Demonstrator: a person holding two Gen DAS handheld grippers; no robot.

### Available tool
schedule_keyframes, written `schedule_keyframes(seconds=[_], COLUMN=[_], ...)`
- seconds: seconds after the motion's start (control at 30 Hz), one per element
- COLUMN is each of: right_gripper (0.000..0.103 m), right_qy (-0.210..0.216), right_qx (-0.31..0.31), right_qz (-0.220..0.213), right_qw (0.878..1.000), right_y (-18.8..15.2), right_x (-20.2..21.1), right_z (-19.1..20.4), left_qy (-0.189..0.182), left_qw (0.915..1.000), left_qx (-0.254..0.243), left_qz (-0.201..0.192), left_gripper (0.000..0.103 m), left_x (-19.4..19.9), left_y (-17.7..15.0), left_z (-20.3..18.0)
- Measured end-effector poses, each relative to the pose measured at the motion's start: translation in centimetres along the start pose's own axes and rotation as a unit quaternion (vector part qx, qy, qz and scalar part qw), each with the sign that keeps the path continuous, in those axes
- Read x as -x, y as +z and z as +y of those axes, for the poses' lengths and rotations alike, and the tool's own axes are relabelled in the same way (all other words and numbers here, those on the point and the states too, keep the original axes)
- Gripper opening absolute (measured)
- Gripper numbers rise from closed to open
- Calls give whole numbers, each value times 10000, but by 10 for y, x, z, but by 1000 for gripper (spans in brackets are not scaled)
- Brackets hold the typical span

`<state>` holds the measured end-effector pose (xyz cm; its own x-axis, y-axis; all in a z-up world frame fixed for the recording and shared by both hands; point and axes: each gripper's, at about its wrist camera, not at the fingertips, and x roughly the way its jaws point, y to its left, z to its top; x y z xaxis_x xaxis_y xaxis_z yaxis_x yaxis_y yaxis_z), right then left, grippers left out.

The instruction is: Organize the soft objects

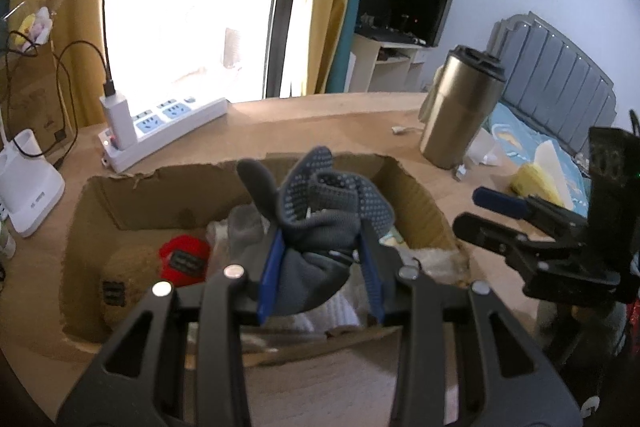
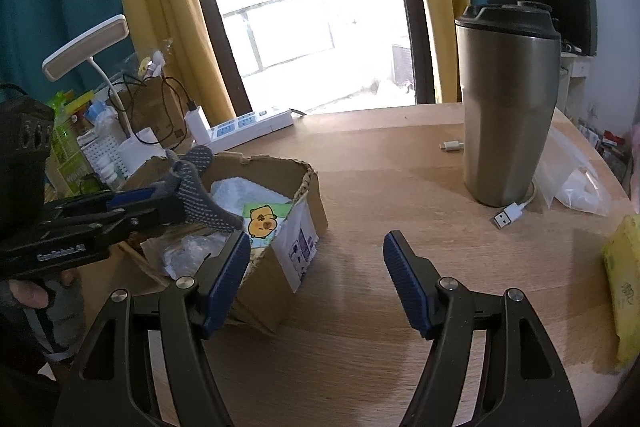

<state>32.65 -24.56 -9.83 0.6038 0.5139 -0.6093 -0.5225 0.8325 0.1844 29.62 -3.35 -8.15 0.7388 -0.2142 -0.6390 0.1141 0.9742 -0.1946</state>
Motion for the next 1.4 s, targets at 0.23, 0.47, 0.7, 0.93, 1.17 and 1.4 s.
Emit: schedule_keyframes(seconds=[0.23, 0.47, 0.7, 0.93, 1.17, 1.4], right_gripper=[72, 72, 72, 72, 72, 73], right_qy=[-22, -76, -104, -120, -161, -221], right_qx=[15, 80, 232, 410, 586, 728], right_qz=[13, -25, -74, -136, -179, -238], right_qw=[10000, 9999, 9997, 9990, 9980, 9968], right_y=[0, 3, 7, 11, 12, 11], right_x=[0, 4, 14, 26, 39, 52], right_z=[0, 8, 28, 55, 80, 104], left_qy=[162, 152, 146, 109, 44, 79], left_qw=[9995, 9998, 9998, 9992, 9979, 9962], left_qx=[-24, -120, -116, -93, 30, 81], left_qz=[269, 63, -119, -366, -652, -859], left_gripper=[53, 53, 54, 78, 79, 83], left_x=[-18, -2, 20, 48, 79, 107], left_y=[-1, 0, -3, -9, -18, -29], left_z=[-2, -3, 2, 10, 22, 31])
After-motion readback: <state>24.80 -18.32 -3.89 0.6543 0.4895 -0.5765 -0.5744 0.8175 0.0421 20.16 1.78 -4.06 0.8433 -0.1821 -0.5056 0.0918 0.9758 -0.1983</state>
